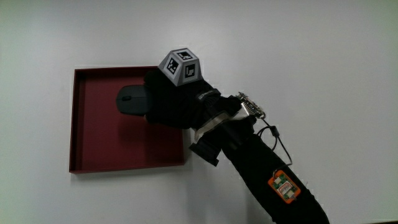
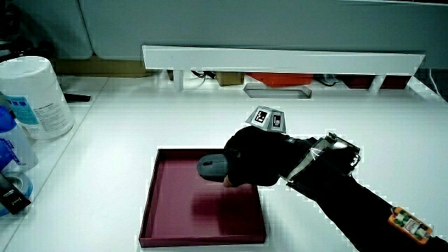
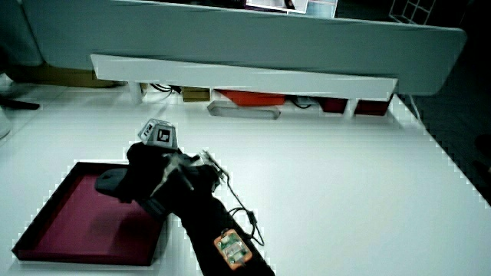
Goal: Place mouse into plate
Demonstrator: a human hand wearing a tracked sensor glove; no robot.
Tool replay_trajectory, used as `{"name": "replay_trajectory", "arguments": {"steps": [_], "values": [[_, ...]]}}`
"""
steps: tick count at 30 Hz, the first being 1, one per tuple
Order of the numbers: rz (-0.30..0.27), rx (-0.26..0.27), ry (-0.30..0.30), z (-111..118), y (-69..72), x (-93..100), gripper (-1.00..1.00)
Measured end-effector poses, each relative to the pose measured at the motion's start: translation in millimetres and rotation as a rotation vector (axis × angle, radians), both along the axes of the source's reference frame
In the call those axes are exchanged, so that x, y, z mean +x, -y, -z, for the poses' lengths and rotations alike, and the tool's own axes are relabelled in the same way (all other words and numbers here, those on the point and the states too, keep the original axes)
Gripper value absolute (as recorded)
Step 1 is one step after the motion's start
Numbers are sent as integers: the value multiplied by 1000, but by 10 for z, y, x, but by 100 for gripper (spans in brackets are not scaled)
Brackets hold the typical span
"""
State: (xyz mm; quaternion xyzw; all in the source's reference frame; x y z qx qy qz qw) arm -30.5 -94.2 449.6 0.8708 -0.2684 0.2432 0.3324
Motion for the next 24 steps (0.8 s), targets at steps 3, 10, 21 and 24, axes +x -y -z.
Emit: {"name": "replay_trajectory", "arguments": {"steps": [3, 10, 21, 24], "values": [[16, -10, 1, -36, -52, -103, 0], [59, -39, -28, -215, -179, -270, 0], [92, -69, -89, -481, -330, -394, 0], [92, -64, -94, -526, -354, -400, 0]]}}
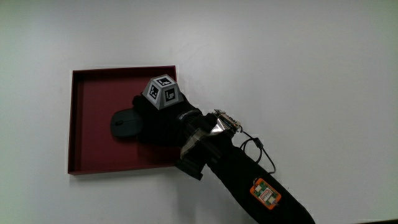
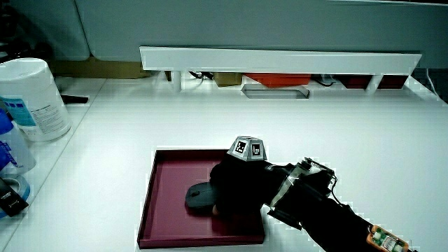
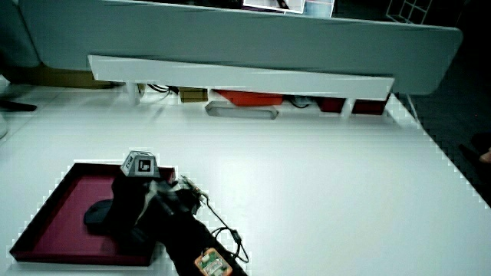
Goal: Place mouse into plate
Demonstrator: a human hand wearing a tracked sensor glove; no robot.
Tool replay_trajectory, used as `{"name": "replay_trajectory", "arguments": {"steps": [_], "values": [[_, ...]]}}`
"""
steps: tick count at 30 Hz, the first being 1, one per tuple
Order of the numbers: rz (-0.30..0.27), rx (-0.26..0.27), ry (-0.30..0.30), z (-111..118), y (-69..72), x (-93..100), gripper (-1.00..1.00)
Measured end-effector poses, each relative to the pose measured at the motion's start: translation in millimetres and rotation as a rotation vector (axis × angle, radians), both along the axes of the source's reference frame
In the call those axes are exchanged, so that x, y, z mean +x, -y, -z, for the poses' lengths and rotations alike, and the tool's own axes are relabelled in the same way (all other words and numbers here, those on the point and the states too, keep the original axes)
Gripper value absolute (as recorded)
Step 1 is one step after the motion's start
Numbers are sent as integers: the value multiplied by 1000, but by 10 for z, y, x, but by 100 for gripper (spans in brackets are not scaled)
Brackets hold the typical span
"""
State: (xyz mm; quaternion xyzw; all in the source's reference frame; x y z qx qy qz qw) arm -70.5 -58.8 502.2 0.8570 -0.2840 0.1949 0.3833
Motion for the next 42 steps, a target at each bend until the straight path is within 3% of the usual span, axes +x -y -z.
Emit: {"name": "replay_trajectory", "arguments": {"steps": [4, 9, 10, 15, 17, 19, 24, 26, 28, 30, 31, 33, 37, 39, 41, 42], "values": [[8, 16, 10, 52, -23, 1, 0], [18, -1, -8, -29, -34, -5, 0], [28, -23, 14, -3, -40, -1, -7], [19, -18, 38, 60, -53, 72, -40], [37, -45, 51, 99, -51, 114, -53], [47, -40, 63, 202, -47, 177, -67], [76, -140, 157, 377, -48, 374, -100], [86, -68, 122, 613, -85, 494, -100], [88, -49, 100, 677, -123, 581, -100], [167, -72, 177, 872, -184, 657, -100], [137, -54, 114, 797, -198, 717, -100], [146, -94, 148, 1106, -244, 810, -100], [152, -57, 199, 1285, -299, 1028, -100], [166, -21, 164, 1461, -328, 1110, -100], [176, 66, 160, 1271, -381, 1225, -100], [207, 86, 181, 1352, -410, 1246, -100]]}}
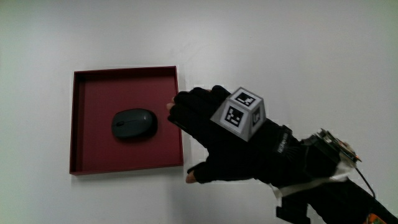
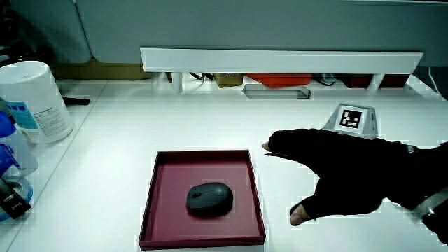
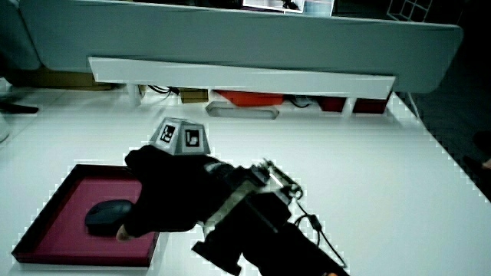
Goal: Place mouse into plate
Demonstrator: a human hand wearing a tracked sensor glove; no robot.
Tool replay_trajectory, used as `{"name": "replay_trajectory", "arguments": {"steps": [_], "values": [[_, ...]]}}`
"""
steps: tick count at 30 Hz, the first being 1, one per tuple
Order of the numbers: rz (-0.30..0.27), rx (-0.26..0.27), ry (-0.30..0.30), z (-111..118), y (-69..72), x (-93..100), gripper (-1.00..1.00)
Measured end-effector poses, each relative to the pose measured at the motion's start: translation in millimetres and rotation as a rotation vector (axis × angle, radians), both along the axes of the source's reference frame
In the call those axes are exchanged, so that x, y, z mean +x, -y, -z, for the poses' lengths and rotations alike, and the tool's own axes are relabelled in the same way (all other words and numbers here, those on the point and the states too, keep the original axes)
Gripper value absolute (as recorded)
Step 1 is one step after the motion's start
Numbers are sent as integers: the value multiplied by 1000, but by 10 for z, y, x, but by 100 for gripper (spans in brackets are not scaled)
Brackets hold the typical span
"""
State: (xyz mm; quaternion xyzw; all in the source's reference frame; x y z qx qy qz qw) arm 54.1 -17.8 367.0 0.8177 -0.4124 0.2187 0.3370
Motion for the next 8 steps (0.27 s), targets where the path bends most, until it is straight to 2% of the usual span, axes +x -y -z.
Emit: {"name": "replay_trajectory", "arguments": {"steps": [1, 2, 3, 5, 8], "values": [[-36, -40, 2, 118, -15, 16, -100], [-40, -36, 6, 149, -34, 37, -100], [-58, 2, -1, 187, -44, 55, -100], [-56, -21, 11, 225, -55, 71, -100], [-63, -6, 11, 229, -48, 74, -100]]}}
